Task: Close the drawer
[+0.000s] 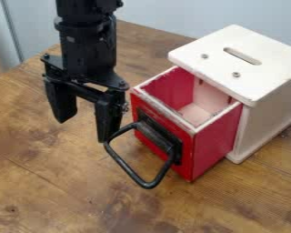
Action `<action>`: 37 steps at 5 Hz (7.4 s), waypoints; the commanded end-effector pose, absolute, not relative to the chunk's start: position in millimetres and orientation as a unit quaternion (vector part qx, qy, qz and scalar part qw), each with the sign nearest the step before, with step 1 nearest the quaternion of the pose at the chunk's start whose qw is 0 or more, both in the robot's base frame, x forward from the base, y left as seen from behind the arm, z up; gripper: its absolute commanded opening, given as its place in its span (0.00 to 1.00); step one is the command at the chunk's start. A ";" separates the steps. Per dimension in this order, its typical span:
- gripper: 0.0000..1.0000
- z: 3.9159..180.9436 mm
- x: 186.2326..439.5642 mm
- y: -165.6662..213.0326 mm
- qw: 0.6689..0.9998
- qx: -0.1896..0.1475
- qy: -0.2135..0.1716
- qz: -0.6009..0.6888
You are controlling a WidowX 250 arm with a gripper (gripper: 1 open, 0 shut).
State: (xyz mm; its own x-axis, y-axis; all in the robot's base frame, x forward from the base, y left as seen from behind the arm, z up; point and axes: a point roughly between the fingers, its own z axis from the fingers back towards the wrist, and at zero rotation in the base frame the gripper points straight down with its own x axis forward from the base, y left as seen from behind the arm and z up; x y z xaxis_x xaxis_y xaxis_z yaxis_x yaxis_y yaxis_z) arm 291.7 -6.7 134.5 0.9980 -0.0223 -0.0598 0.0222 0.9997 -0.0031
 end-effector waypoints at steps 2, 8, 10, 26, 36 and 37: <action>1.00 101.7 289.2 -24.4 0.995 0.000 -0.096 -0.038; 1.00 52.0 364.2 -48.3 0.996 -0.004 -0.070 -0.057; 1.00 35.5 386.7 -51.4 0.998 -0.004 -0.037 -0.051; 1.00 87.9 419.5 15.6 0.992 0.005 -0.085 0.088; 1.00 155.9 432.5 3.2 0.996 -0.001 -0.088 0.004; 1.00 154.9 432.6 1.2 0.996 -0.002 -0.091 -0.008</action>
State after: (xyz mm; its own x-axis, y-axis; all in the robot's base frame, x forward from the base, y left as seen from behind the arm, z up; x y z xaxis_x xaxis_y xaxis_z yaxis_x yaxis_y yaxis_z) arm 433.1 7.5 120.9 0.9955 -0.0026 0.0950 0.0027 1.0000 -0.0010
